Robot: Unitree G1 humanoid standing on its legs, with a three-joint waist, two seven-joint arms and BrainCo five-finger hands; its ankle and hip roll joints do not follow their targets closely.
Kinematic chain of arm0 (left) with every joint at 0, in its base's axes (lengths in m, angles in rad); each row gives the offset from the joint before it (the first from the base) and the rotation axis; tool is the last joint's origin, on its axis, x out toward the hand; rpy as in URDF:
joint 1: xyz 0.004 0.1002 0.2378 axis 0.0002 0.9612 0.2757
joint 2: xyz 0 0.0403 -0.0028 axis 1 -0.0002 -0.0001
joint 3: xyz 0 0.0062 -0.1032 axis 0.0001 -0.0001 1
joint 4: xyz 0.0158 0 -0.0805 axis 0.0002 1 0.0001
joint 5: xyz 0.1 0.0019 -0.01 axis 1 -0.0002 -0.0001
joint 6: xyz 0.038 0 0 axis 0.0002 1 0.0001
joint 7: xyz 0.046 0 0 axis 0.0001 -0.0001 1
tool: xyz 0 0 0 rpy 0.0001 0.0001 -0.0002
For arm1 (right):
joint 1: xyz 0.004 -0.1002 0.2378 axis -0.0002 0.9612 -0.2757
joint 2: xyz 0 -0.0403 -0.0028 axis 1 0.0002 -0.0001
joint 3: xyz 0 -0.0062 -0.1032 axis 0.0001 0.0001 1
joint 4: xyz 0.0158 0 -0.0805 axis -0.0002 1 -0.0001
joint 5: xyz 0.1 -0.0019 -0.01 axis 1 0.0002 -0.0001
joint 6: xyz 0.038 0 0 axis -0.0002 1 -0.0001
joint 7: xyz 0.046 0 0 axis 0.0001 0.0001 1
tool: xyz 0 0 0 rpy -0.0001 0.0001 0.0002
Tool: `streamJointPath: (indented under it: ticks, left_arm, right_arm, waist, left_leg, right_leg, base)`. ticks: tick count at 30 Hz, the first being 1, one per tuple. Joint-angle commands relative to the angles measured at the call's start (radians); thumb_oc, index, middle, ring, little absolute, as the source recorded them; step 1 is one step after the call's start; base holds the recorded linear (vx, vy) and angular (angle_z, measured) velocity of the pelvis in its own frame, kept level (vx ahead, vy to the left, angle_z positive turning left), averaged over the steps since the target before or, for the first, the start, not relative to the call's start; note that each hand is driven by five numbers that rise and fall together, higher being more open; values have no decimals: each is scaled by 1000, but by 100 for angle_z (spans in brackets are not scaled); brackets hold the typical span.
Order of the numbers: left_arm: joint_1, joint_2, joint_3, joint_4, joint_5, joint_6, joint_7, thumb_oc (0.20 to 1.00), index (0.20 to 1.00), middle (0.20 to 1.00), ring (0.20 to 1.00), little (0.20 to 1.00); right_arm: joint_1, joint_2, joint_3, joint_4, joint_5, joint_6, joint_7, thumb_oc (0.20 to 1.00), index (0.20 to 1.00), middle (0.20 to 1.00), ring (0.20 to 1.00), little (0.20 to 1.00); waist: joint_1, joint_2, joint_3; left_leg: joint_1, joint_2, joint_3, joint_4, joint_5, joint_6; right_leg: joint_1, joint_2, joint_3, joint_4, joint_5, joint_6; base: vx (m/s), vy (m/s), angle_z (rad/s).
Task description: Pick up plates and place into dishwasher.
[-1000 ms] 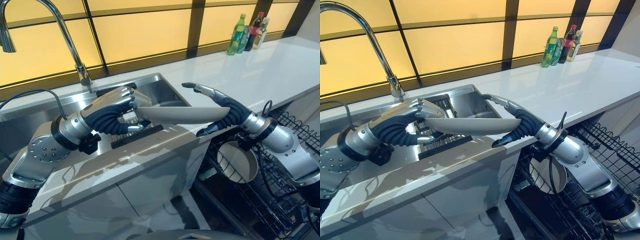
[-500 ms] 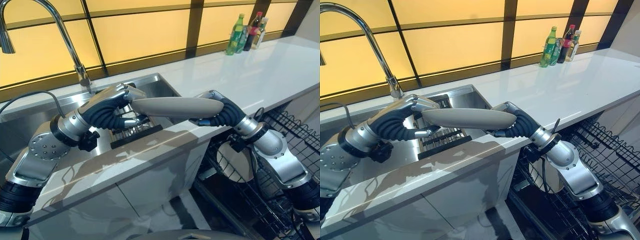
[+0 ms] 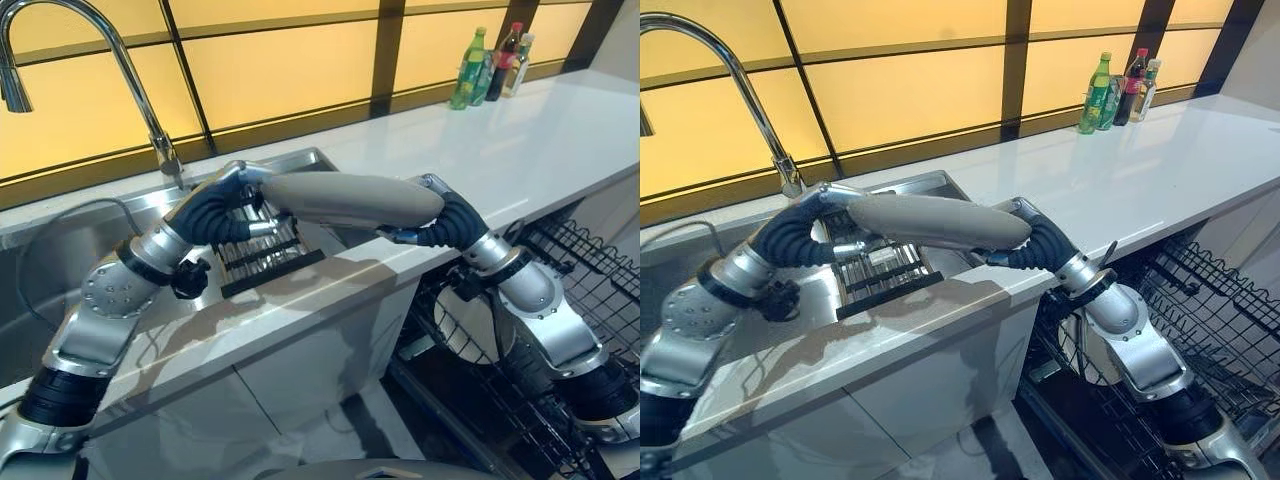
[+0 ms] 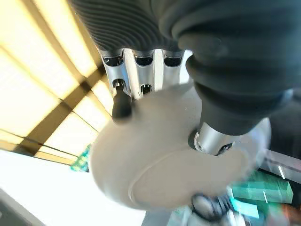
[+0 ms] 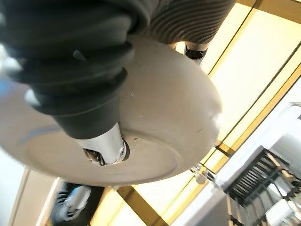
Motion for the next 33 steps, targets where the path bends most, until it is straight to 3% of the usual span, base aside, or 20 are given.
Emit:
streamJointPath:
  ticks: [1,7,19,33]
  left_arm:
    - [59,-41,18,72,-69,71,78,1000,1000,1000,1000,1000]
    - [90,-109,92,84,-115,104,142,1000,1000,1000,1000,1000]
    - [103,-146,209,109,-167,99,330,1000,1000,1000,1000,1000]
    - [207,-152,379,168,-209,128,403,1000,1000,1000,1000,1000]
  right_arm:
    - [-36,71,-63,-67,44,-85,-113,200,200,200,200,200]
    - [-6,82,-116,-57,16,-78,-129,200,200,200,200,200]
    - [62,56,-209,-32,-29,-59,-192,200,200,200,200,200]
    - [334,-42,-550,115,-254,49,-404,200,200,200,200,200]
  waist:
    - [-8,-8,-39]
    - [-13,-13,-41]
    - [-42,-23,-49]
    - [-134,-14,-18]
  left_leg:
    - [-104,-5,1,-11,98,18]
    - [-110,2,7,-9,101,14]
    - [-109,16,35,-12,99,4]
    - [-121,58,96,-22,104,-13]
  right_leg:
    - [51,8,22,149,-180,9]
    - [46,11,30,144,-176,5]
    - [37,15,51,131,-168,3]
    - [-8,21,112,113,-147,15]
  base:
    - [0,0,0]
    - [-7,-5,-2]
    - [-11,-8,-6]
    - [6,-85,-16]
